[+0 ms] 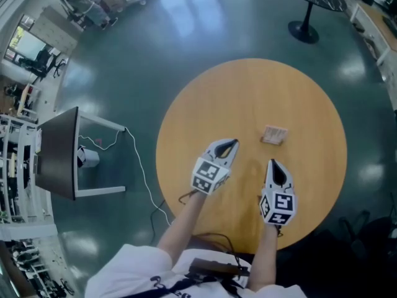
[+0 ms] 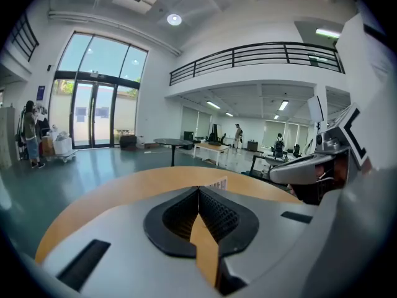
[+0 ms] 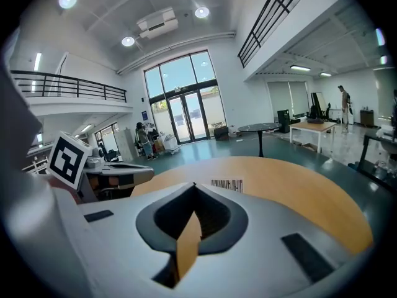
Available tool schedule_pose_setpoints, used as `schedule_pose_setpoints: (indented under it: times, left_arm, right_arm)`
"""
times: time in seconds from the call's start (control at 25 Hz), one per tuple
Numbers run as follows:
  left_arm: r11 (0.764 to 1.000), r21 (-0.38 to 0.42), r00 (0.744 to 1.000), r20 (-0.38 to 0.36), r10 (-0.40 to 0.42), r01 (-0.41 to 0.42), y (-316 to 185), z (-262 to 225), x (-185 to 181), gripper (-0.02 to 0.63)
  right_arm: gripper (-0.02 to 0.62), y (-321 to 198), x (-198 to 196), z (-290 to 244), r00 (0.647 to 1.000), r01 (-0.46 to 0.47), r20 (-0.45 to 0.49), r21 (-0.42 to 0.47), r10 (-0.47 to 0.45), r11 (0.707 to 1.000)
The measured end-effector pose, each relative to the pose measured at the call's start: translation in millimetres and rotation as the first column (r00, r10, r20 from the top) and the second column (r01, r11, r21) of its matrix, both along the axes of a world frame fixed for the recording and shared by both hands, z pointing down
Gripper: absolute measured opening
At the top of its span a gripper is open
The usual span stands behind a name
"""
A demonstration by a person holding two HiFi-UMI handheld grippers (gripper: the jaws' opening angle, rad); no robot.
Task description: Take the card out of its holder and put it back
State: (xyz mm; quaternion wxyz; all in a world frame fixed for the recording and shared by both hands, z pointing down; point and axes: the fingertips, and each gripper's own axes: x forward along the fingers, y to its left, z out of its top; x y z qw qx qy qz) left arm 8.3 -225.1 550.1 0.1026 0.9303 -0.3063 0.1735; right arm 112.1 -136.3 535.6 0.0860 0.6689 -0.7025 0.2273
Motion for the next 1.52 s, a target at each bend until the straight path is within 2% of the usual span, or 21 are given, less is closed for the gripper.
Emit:
schedule_pose_setpoints:
  times: [0.2,0.32,0.56,0.68,0.88,1.08,1.2,1.32,1.52]
  left_arm:
    - [0.998,0.044,0.999,0.037,0.036,-0.038,-16,6,2,0.012]
    - [0.997,0.061,0.995,0.088,0.038,-0.044,-28,18,-3,0.012]
    - [0.993,0.065,0.98,0.179,0.085,-0.098,-44,38,-6,0.012]
    - [0.987,0.059,0.974,0.181,0.137,-0.15,-49,43,1,0.012]
    - [0.973,0.065,0.967,0.14,0.212,-0.223,-55,40,15,0.014]
    - [0.949,0.098,0.949,0.131,0.287,-0.301,-60,33,34,0.018]
    - [0.924,0.119,0.929,0.13,0.347,-0.362,-55,34,47,0.034]
    - [0.89,0.136,0.9,0.113,0.422,-0.434,-49,32,61,0.127]
    - [0.856,0.135,0.867,0.076,0.493,-0.499,-44,32,75,0.188]
  right_arm:
    - [0.024,-3,1,11,0.998,0.065,-0.016,-0.019,-0.065,0.998]
    - [0.023,-5,4,15,0.998,0.061,-0.03,-0.012,-0.061,0.998]
    - [0.023,-7,9,18,0.995,0.099,0.015,0.025,-0.099,0.995]
    - [0.023,-7,13,25,0.996,0.085,0.009,0.006,-0.085,0.996]
    - [0.023,-7,15,32,0.998,0.063,0.005,0.002,-0.063,0.998]
    - [0.023,1,24,32,1.0,0.026,-0.008,-0.029,-0.026,0.999]
    - [0.023,10,30,32,0.999,0.021,-0.041,-0.025,-0.022,0.999]
    - [0.023,18,36,26,0.997,0.001,-0.073,-0.024,-0.003,1.0]
    - [0.023,22,42,25,0.994,-0.01,-0.108,-0.004,0.009,1.0]
